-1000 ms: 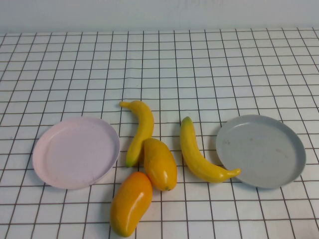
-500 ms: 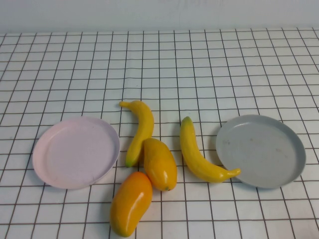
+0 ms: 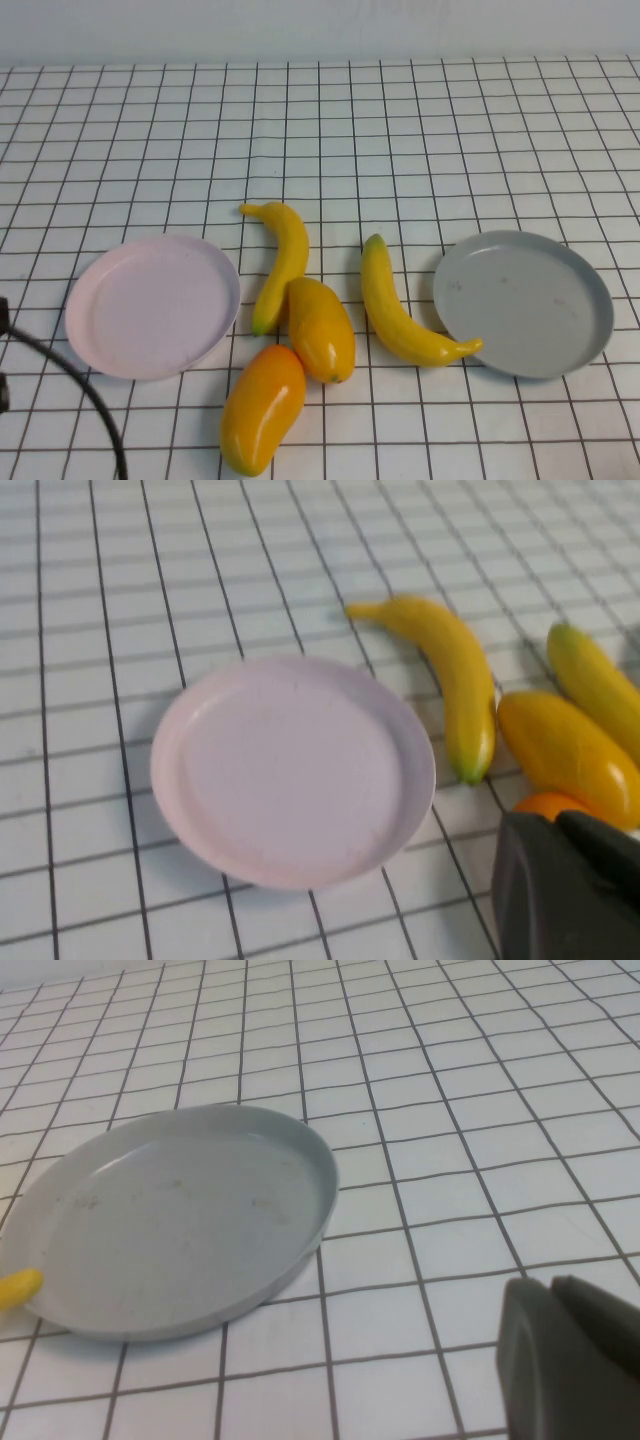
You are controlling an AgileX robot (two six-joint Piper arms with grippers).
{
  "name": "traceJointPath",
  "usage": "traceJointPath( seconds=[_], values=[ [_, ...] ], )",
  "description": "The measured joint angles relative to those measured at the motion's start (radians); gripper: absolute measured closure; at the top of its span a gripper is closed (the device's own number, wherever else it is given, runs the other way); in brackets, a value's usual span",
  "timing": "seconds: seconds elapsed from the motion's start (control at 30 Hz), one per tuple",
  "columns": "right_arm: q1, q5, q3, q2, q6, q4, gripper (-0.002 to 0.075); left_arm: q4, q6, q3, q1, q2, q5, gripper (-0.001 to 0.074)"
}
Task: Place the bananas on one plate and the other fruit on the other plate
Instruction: Put one type of fruit in the left plate
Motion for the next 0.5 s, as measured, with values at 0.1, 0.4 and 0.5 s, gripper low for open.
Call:
traceJointPath(
  seconds=[0.1, 0.4, 0.5],
  values=[
    [0.000, 0.000, 0.000, 0.000, 0.000, 0.000, 0.0742, 0.020, 0.020, -0.099, -0.007, 0.180, 0.097, 0.0740],
    [0.000, 0.000, 0.000, 0.000, 0.000, 0.000, 0.0742, 0.136, 0.012, -0.345, -0.206, 0.576, 0.257, 0.0740],
    [0.000, 0.000, 0.000, 0.000, 0.000, 0.000, 0.0742, 0.227, -0.019, -0.396, -0.283, 0.685, 0.290, 0.0725]
  ],
)
